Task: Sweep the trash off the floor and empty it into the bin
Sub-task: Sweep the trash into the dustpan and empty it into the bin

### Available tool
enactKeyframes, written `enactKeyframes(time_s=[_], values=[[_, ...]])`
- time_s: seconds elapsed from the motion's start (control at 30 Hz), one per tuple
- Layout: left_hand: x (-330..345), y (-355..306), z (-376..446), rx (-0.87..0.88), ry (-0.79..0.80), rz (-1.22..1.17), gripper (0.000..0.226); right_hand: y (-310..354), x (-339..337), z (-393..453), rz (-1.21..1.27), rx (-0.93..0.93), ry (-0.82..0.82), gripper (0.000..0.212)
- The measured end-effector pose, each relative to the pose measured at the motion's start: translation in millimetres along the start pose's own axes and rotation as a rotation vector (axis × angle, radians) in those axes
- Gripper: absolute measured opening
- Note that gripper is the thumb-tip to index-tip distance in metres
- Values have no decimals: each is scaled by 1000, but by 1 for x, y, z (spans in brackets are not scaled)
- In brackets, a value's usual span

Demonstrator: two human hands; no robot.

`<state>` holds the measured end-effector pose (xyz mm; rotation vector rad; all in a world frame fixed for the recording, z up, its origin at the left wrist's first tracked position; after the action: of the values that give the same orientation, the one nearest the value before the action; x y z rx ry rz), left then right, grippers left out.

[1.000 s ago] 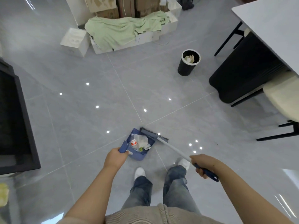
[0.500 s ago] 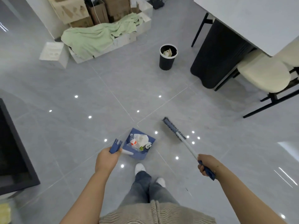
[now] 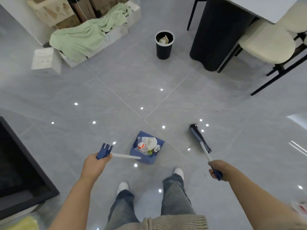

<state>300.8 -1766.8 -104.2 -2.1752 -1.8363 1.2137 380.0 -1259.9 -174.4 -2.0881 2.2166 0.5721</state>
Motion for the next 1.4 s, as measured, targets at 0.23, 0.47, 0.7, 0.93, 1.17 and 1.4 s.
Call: enactKeyframes(time_s=[0.23, 0.47, 0.7, 0.93, 1.17, 1.4], values=[[-56, 37, 51, 103, 131, 295, 22, -19, 117, -13, -65, 29, -29, 16], [-66, 65, 68, 152, 202, 478, 17, -30, 221, -44, -254, -12, 30, 16], [-67, 77, 64, 149, 204, 452, 21, -64, 288, -90, -545, -67, 215, 28], [-63, 75, 60, 176, 236, 455, 18, -47, 246, -137, -237, 36, 221, 24], [-62, 81, 53, 184, 220, 453, 24, 3, 237, -111, -335, -97, 68, 13], [-58, 80, 57, 170, 221, 457, 25, -39, 316, -90, -858, -162, 175, 30]])
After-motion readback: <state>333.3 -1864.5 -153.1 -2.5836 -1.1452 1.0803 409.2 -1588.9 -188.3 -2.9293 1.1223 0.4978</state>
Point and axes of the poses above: each hand's wrist, its own z-axis towards the middle knuckle, its own x-axis out of the palm, y = z × x, the point moved 10 cm from there along z, towards the middle knuckle, and after that the axes turned 7 degrees about -x, right-handed, at the moved point
